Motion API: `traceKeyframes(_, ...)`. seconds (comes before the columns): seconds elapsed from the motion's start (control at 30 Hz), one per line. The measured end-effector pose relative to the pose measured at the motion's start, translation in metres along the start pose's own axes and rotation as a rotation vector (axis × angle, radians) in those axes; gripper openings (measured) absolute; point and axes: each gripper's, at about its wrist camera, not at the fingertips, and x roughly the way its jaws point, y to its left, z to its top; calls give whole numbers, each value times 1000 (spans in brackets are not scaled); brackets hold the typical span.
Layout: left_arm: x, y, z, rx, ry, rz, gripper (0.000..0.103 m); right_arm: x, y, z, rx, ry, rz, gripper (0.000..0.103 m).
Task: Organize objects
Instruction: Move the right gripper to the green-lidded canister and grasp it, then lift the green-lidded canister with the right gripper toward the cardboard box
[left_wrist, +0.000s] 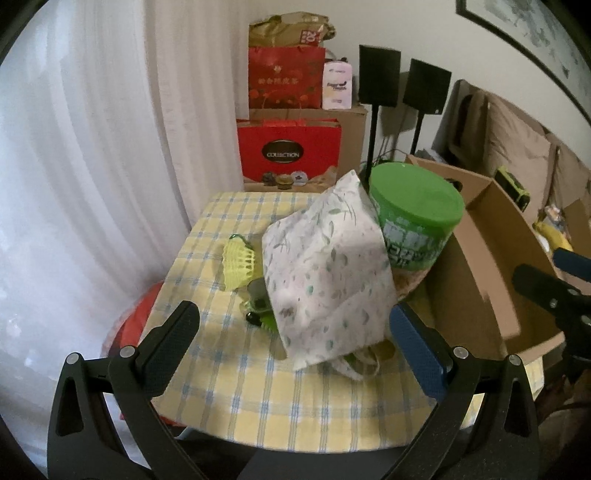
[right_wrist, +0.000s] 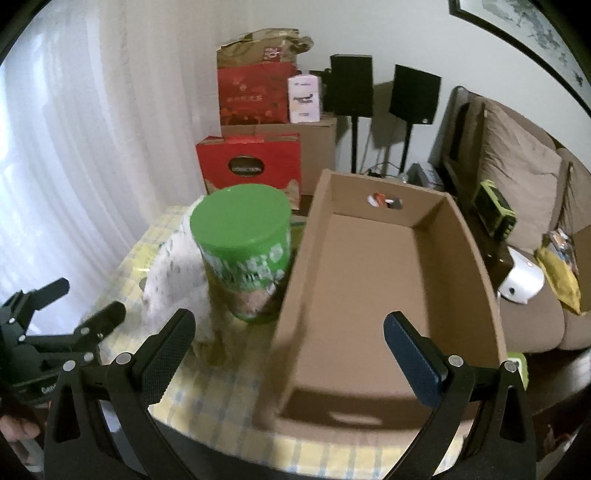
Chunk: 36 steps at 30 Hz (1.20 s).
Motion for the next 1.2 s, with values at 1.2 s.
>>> traceKeyframes(1.2, 65, -28, 30, 152, -25, -252, 103, 120, 41, 67, -67, 123, 75, 102)
